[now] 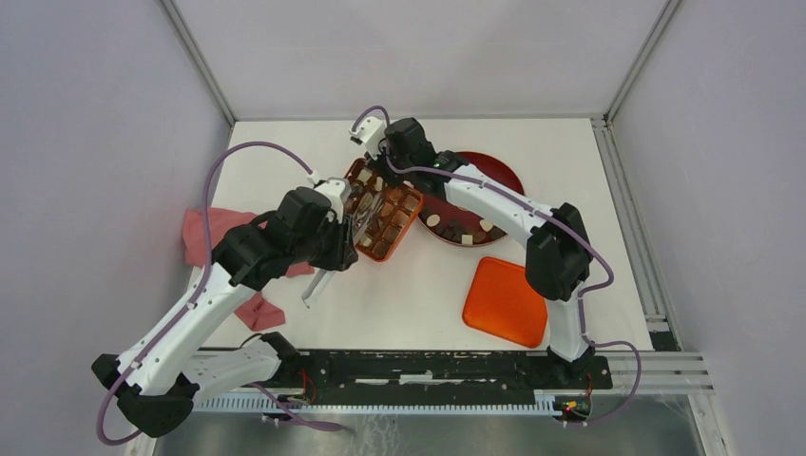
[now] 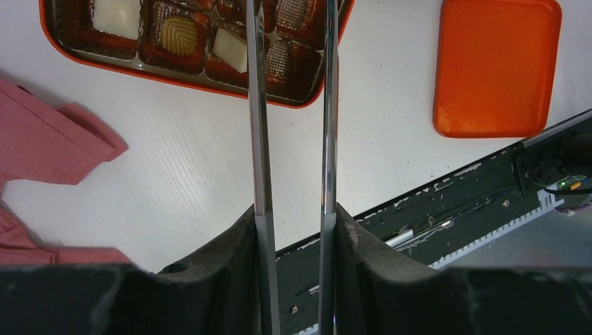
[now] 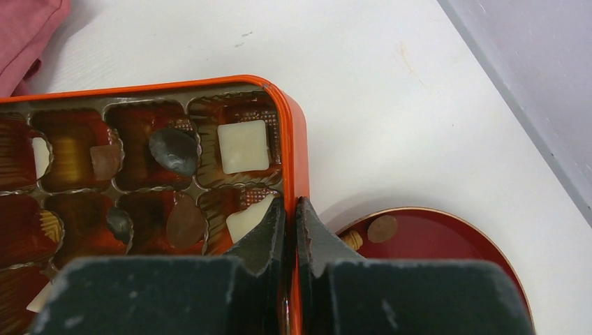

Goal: Pack the chocolate
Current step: Place the packing box at the center of the board.

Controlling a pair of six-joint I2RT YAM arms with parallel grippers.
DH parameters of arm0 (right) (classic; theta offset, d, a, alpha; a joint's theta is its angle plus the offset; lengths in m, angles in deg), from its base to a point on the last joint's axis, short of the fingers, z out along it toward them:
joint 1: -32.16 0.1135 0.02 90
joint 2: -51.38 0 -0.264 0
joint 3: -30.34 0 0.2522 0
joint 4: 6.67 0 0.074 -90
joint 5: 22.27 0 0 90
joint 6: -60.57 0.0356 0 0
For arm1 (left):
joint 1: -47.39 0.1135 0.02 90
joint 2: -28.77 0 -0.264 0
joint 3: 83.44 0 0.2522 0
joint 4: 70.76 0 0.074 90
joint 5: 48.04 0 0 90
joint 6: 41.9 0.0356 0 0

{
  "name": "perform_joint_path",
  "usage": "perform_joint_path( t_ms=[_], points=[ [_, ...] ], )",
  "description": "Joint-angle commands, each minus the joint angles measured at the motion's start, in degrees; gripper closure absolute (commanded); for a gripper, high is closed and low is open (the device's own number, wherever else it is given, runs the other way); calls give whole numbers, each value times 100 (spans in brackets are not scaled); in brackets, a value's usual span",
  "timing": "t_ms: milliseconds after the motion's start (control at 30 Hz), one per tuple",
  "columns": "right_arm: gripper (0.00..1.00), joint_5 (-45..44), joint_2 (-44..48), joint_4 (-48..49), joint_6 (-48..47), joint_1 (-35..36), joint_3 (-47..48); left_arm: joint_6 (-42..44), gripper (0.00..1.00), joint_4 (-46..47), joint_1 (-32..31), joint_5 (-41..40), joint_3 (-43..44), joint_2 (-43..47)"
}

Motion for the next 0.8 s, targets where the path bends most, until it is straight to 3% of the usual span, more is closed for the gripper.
perform_joint_path(
  t_ms=[0,200,767],
  points=[
    [98,286,381,437,293,-22,-60,-148,98,298,11,110,28,84],
    [96,857,108,749,846,-42,-634,-173,98,264,3,-123,-229,100],
    [88,1729,-892,1283,1839,-147,-1038,-258,98,141,11,-182,-894,6]
  ],
)
